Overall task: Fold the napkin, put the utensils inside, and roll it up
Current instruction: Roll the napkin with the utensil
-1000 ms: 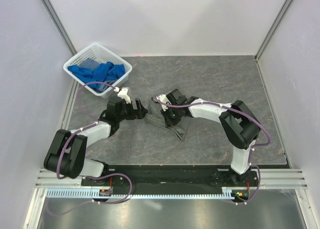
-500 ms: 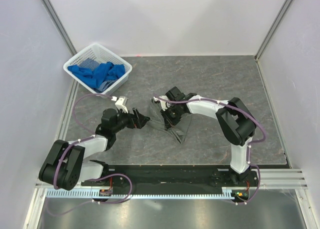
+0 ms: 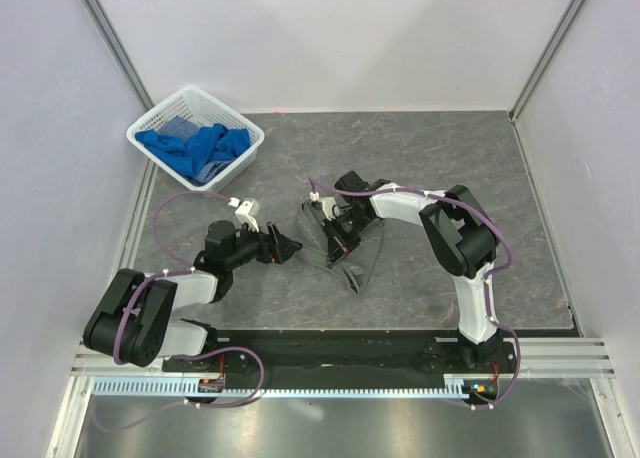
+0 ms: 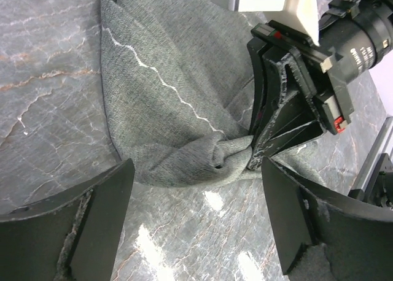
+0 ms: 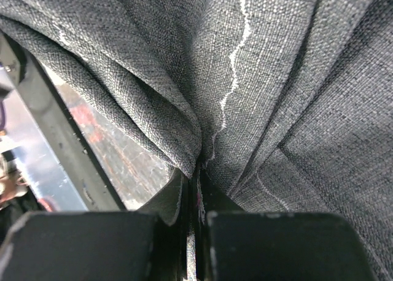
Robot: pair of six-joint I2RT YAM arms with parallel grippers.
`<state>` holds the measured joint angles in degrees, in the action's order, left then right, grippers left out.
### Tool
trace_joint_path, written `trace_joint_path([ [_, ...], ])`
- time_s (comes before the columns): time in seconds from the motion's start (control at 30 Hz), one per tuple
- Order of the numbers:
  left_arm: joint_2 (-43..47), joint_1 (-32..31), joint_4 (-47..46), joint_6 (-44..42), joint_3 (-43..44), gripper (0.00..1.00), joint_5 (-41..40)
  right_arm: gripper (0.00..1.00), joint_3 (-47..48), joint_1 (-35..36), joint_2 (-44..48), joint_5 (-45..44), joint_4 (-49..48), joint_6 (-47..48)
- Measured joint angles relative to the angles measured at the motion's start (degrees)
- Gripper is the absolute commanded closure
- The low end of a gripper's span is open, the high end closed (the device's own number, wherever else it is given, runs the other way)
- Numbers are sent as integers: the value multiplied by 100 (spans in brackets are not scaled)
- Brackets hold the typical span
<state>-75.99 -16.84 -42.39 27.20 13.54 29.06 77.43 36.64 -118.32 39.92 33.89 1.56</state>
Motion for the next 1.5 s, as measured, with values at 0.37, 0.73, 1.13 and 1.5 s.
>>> trace_joint_path([
  [0.37,-474,0,28,-4,140,32,-42,100,103,-50,-214,415,214,4],
  [0.73,-811,-7,227,-7,369,75,-87,99,179,-68,-275,466,302,13],
  [1.13,-1150,-120,1106,-72,1058,98,-116,39,-52,-26,376,-365,136,-98],
  [1.5,-1388,-129,2490,-243,1910,98,-181,25,-1480,726,2444,-3047,-503,17],
])
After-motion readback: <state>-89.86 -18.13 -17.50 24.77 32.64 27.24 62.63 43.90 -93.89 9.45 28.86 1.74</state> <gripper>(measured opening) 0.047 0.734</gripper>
